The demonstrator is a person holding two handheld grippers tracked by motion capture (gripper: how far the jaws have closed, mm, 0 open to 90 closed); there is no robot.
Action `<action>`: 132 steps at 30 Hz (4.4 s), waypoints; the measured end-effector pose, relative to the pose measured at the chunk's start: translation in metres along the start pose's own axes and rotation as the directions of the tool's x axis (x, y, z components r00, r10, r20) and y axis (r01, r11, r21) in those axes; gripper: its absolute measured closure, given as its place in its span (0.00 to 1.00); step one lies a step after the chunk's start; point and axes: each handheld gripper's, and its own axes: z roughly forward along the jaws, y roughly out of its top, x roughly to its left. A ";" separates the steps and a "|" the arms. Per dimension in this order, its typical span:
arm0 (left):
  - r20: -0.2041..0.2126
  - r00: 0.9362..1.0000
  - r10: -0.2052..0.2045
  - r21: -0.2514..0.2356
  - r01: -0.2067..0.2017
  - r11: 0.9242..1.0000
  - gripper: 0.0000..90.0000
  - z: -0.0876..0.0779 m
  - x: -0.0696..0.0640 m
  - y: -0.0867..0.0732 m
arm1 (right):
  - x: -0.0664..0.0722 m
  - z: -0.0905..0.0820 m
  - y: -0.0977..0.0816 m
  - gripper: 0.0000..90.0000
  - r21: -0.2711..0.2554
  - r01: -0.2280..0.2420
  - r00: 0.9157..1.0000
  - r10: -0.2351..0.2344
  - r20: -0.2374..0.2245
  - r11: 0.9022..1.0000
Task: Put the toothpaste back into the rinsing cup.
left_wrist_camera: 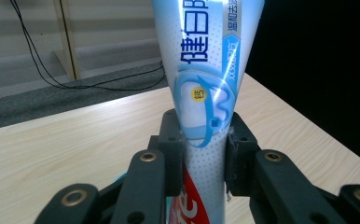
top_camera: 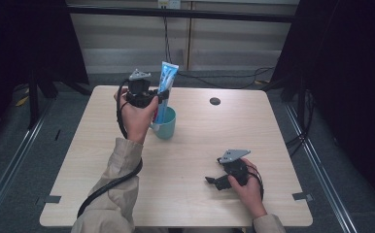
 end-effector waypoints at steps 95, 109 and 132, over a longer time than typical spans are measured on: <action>-0.043 0.999 0.023 0.006 -0.023 1.000 0.80 0.063 0.018 -0.020 | 0.002 -0.001 -0.001 0.13 0.001 0.005 1.000 -0.005 -0.004 1.000; -0.051 0.999 0.017 0.041 -0.015 0.999 0.80 0.066 0.020 -0.035 | 0.001 -0.001 -0.001 0.13 0.000 0.007 1.000 -0.007 -0.005 1.000; -0.079 0.997 0.003 0.061 0.002 0.998 0.79 0.064 0.025 -0.050 | 0.002 -0.001 -0.001 0.13 0.003 0.003 1.000 -0.003 -0.006 1.000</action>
